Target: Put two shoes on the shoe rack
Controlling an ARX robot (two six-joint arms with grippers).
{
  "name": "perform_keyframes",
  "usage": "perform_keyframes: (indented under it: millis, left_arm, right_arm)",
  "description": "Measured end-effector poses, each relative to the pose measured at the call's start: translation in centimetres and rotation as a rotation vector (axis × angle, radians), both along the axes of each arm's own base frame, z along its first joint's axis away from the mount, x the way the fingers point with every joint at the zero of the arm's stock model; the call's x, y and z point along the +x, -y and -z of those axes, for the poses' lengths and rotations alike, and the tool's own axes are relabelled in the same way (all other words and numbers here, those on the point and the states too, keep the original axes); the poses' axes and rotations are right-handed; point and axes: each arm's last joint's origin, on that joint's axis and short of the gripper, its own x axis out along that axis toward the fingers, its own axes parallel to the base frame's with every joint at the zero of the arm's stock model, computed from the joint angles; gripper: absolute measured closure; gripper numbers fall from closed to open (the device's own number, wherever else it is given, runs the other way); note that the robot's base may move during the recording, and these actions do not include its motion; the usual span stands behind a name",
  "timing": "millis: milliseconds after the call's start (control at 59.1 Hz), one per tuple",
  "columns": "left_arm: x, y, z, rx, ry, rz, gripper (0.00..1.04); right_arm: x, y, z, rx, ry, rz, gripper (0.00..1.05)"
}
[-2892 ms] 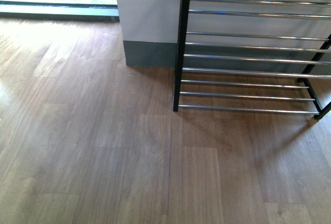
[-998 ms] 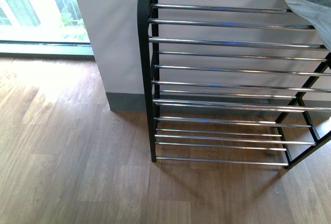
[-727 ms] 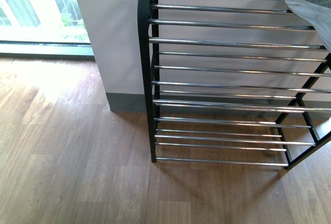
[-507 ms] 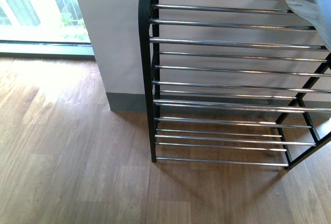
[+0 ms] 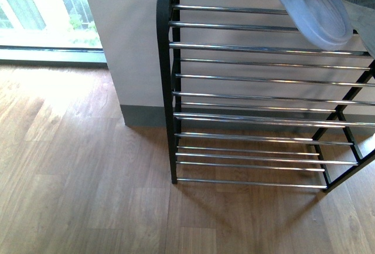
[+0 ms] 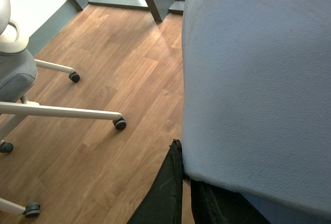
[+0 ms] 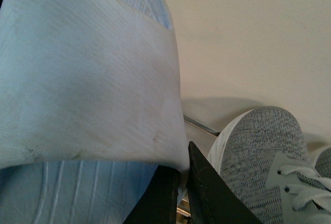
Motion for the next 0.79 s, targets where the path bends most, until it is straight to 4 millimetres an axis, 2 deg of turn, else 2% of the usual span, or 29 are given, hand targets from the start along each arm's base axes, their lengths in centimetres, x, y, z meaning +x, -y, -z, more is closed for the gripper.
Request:
perform_keyframes:
  millis: [152, 355, 643, 795]
  left_arm:
    - [0.0, 0.0, 0.0, 0.000, 0.000, 0.000, 1.03]
    - [0.0, 0.0, 0.0, 0.000, 0.000, 0.000, 1.03]
    - [0.0, 0.0, 0.0, 0.000, 0.000, 0.000, 1.03]
    - [0.0, 0.0, 0.0, 0.000, 0.000, 0.000, 1.03]
  right_arm:
    - [2.6, 0.1, 2.5, -0.173, -0.044, 0.063, 1.03]
    - [4.3, 1.8, 3.2, -0.287, -0.052, 0.156, 1.03]
    - [4.6, 2.6, 3.5, -0.351, -0.076, 0.178, 1.03]
    - [4.2, 2.7, 2.9, -0.334, -0.089, 0.152, 1.03]
